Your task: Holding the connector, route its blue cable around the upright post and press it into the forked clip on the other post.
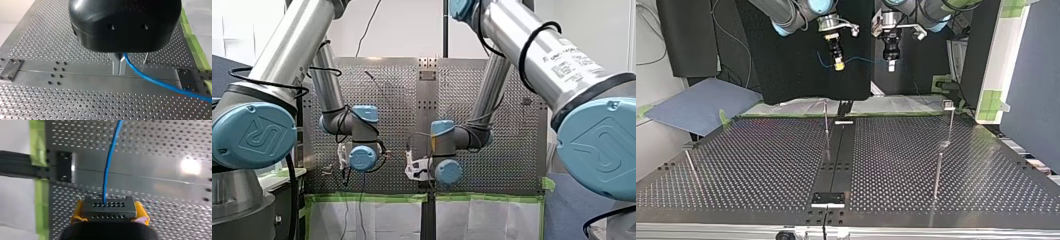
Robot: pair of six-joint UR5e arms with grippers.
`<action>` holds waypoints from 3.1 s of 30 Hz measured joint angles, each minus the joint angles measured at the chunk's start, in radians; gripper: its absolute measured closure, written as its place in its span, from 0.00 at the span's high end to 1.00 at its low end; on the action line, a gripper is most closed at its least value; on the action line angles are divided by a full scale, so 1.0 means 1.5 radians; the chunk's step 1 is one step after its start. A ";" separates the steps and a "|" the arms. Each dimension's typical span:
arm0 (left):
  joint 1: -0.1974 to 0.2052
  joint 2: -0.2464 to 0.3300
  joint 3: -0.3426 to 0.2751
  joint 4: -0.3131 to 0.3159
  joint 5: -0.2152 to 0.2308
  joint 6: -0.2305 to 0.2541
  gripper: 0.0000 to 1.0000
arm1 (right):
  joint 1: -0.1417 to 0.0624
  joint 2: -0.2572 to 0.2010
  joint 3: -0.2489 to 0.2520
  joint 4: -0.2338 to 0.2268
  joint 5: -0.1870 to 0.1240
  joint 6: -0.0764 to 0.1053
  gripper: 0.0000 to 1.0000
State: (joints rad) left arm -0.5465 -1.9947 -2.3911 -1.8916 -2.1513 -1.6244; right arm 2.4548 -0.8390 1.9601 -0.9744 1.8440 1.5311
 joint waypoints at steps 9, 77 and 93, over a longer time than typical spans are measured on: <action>-0.004 -0.001 -0.004 0.004 0.002 0.004 0.00 | -0.001 0.040 0.001 0.001 0.003 0.003 0.00; 0.046 0.337 0.139 -0.309 -0.136 -0.107 0.00 | -0.058 -0.305 -0.269 0.307 -0.109 0.066 0.00; 0.120 0.380 0.226 -0.396 -0.090 -0.147 0.00 | -0.061 -0.301 -0.321 0.315 -0.149 0.071 0.00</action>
State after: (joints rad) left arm -0.3665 -1.4245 -2.0521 -2.4856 -2.2860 -1.8447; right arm 2.3632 -1.2909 1.4780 -0.5021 1.6212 1.6383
